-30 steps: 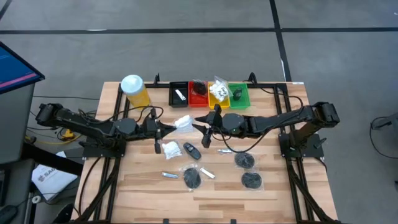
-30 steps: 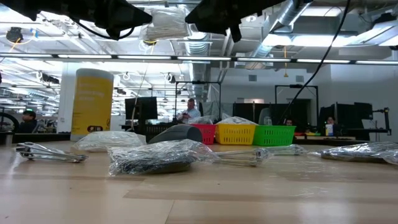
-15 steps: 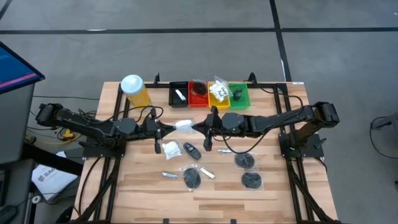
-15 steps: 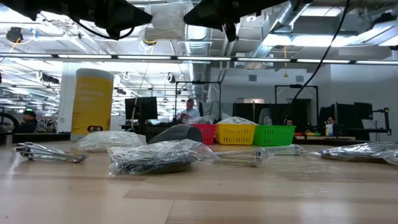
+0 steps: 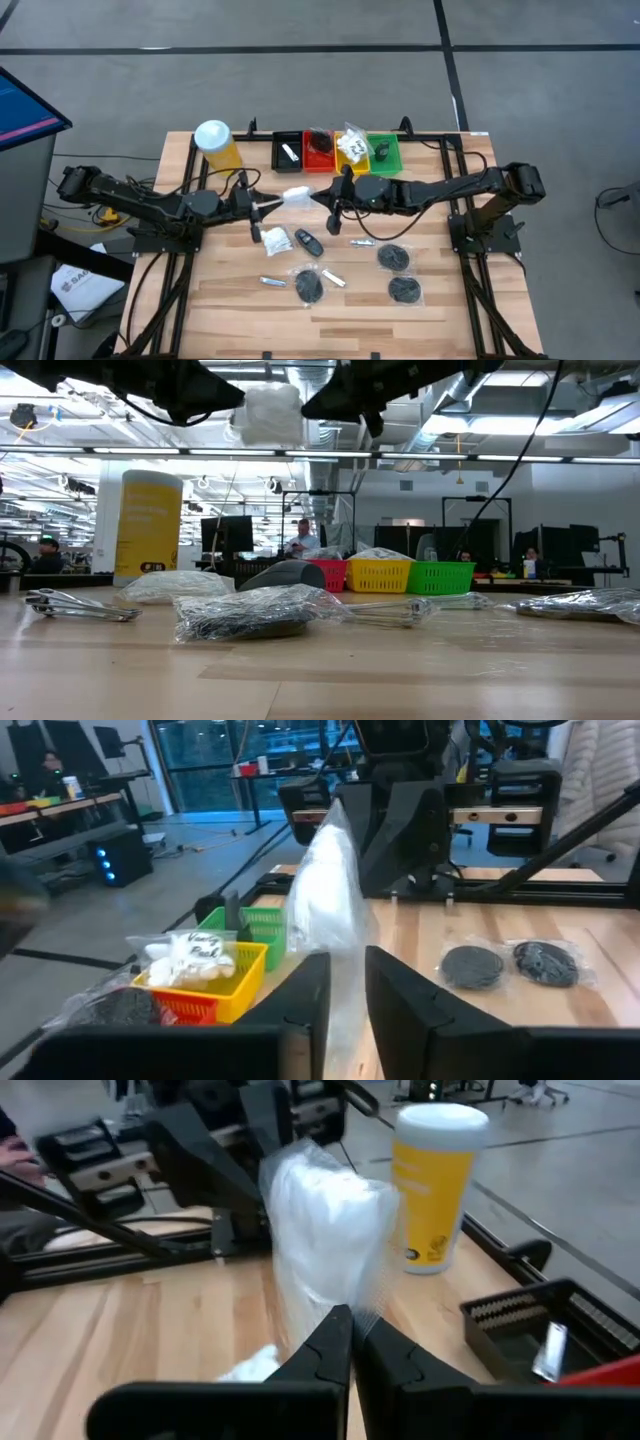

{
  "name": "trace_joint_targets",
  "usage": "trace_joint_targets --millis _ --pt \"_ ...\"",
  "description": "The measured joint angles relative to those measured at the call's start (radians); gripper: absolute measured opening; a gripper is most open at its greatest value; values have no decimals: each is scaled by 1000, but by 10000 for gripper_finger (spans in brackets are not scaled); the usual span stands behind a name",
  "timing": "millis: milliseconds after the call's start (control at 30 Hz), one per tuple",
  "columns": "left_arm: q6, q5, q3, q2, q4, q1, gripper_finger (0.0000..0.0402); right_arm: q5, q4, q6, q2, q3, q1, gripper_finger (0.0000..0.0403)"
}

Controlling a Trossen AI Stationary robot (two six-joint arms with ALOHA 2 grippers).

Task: Pick & Place Travel size toiletries
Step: Put the cotton pack into the yellow bin

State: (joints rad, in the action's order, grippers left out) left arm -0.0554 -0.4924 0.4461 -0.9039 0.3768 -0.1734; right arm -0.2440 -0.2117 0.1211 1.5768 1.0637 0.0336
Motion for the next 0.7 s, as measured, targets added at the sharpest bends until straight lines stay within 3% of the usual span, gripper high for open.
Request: trace_joint_targets --millis 233,700 --pt "6 -5 0 0 -19 0 87 -13 110 2 -35 -2 -46 0" --pt "11 -5 0 0 -45 0 86 -28 512 34 -153 -1 -222 0"
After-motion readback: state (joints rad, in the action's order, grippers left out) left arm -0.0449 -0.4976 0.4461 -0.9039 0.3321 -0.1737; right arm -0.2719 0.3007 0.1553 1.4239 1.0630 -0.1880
